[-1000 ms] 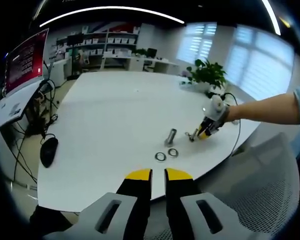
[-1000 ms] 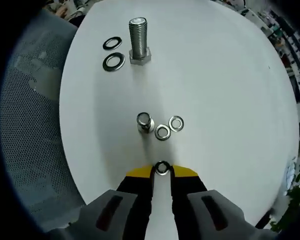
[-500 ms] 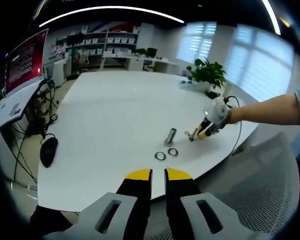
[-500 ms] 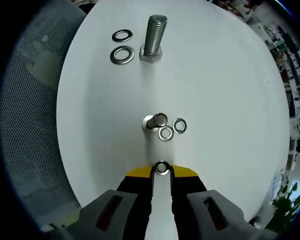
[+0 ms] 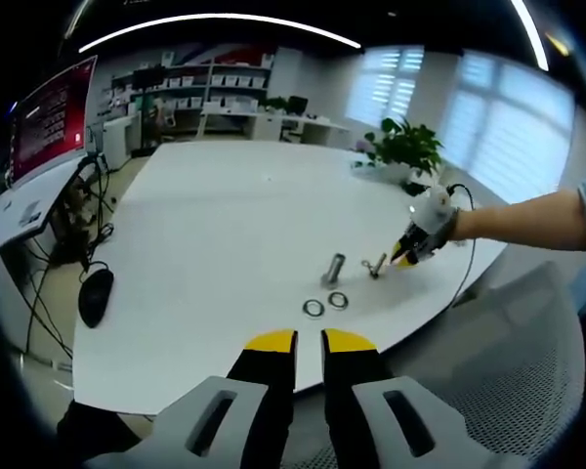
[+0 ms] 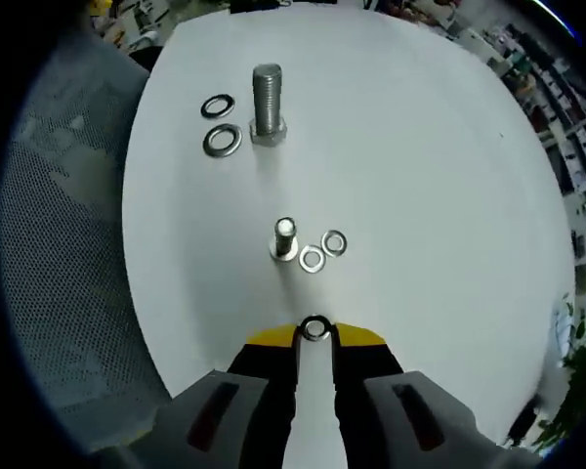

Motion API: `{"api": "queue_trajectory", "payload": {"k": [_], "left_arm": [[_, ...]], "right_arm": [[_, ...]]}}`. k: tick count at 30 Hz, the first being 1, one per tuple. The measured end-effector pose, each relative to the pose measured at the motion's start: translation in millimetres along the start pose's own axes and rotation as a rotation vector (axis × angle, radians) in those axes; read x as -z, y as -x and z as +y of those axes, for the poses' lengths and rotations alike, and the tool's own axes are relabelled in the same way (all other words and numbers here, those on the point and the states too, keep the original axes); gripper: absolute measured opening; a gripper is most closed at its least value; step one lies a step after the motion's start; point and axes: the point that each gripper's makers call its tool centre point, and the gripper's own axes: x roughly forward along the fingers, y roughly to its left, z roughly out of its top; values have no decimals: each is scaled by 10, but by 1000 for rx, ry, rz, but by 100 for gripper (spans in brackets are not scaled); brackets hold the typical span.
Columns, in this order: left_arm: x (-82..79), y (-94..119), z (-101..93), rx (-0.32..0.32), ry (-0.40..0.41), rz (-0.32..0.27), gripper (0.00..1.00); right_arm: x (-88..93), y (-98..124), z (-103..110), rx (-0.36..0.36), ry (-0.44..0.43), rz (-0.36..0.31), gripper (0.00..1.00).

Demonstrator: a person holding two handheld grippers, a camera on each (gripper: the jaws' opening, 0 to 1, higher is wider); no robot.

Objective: Place the washer onto the threaded stud by aligning its center hole with the stud, sliding it down to the base, and recovering from edge contact or off-axis alignment until the washer reaches the visible bottom stop.

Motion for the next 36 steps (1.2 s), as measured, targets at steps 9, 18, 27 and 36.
{"api": "queue_trajectory", "payload": {"k": [9,18,27,36], "left_arm": [[-4,0,-7,4,-1,-1,7],[1,2,-12,6,-2,0,7],[-4,3,-13,5,0,-5,7],[-13,5,-5,2,5,-10,7]], "right_arm": [[-267,309,73,-89,-154,-116,15],[-509,470,142,-96,-110,-160,15],[-627,435,238,-109,-44,-147,15],[-584,317,206,-97,-8,-90,15]]}}
